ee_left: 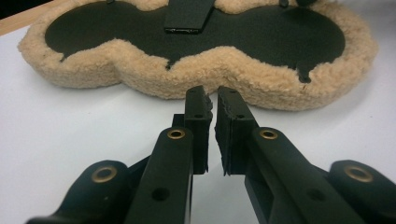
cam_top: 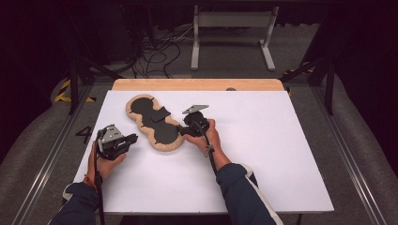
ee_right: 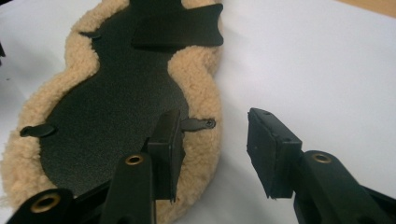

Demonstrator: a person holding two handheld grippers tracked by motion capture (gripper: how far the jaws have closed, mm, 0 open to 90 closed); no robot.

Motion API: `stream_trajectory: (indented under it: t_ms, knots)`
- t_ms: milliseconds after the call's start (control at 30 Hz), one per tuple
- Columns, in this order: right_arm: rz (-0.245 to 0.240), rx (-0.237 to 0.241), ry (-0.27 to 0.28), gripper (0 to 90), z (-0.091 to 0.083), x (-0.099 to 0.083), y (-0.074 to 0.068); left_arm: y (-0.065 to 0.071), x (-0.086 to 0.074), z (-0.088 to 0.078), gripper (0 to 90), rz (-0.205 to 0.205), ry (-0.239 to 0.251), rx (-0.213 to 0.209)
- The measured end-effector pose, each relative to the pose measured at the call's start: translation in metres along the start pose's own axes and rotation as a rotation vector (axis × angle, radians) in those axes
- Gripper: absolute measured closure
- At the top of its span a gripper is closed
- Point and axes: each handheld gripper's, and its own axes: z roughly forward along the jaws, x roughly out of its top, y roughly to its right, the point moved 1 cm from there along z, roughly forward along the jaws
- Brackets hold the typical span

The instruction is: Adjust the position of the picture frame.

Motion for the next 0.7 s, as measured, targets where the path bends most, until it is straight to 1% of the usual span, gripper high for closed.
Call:
stream_trajectory:
  t_ms: [33, 67, 100, 133, 167, 233, 333, 400, 433, 500, 533, 567, 633, 667, 700]
  knots:
    - [0.0, 0.0, 0.0, 55.0, 0.0, 0.0, 0.0, 0.0, 0.0, 0.0, 83.0, 0.0, 0.0, 0.0]
    - [0.009, 0.001, 0.006, 53.1, 0.001, 0.0, 0.001, 0.001, 0.0, -0.002, 83.0, 0.014, 0.001, -0.004]
    - [0.033, 0.004, 0.007, 52.9, 0.002, -0.001, 0.002, 0.002, 0.001, -0.003, 82.9, 0.026, 0.004, -0.009]
    - [0.038, 0.018, 0.008, 52.7, 0.003, -0.001, 0.002, 0.004, 0.001, -0.006, 82.1, 0.044, 0.013, -0.019]
    - [0.044, 0.044, 0.003, 49.3, 0.004, -0.001, 0.001, 0.005, 0.002, -0.008, 81.2, 0.041, 0.017, -0.021]
    - [0.04, 0.071, -0.006, 43.1, 0.007, 0.0, -0.002, 0.006, 0.001, -0.011, 77.9, 0.032, 0.03, -0.025]
    - [0.02, 0.058, -0.016, 41.6, 0.009, 0.003, -0.005, 0.007, 0.002, -0.014, 76.4, 0.017, 0.031, -0.022]
    - [0.01, 0.036, -0.023, 44.1, 0.011, 0.007, -0.005, 0.009, 0.001, -0.016, 76.4, 0.017, 0.026, -0.025]
    - [0.006, 0.031, -0.024, 47.6, 0.012, 0.009, -0.004, 0.01, 0.001, -0.018, 76.6, 0.018, 0.026, -0.027]
    - [0.002, 0.026, -0.023, 57.9, 0.013, 0.012, -0.003, 0.012, 0.001, -0.022, 77.2, 0.01, 0.036, -0.031]
    - [0.0, 0.026, -0.015, 58.5, 0.014, 0.014, -0.001, 0.011, 0.001, -0.024, 77.2, 0.0, 0.036, -0.034]
    - [0.003, 0.029, -0.009, 57.3, 0.014, 0.016, 0.001, 0.011, 0.0, -0.024, 76.7, -0.009, 0.032, -0.027]
    - [0.016, 0.03, -0.014, 55.4, 0.018, 0.019, 0.006, 0.01, 0.0, -0.022, 76.2, -0.02, 0.024, -0.027]
    - [0.014, 0.033, -0.019, 53.3, 0.02, 0.019, 0.007, 0.009, 0.0, -0.018, 76.2, -0.02, 0.008, -0.024]
    - [0.003, 0.053, -0.021, 51.4, 0.023, 0.02, 0.008, 0.009, 0.0, -0.015, 76.1, -0.024, -0.007, -0.02]
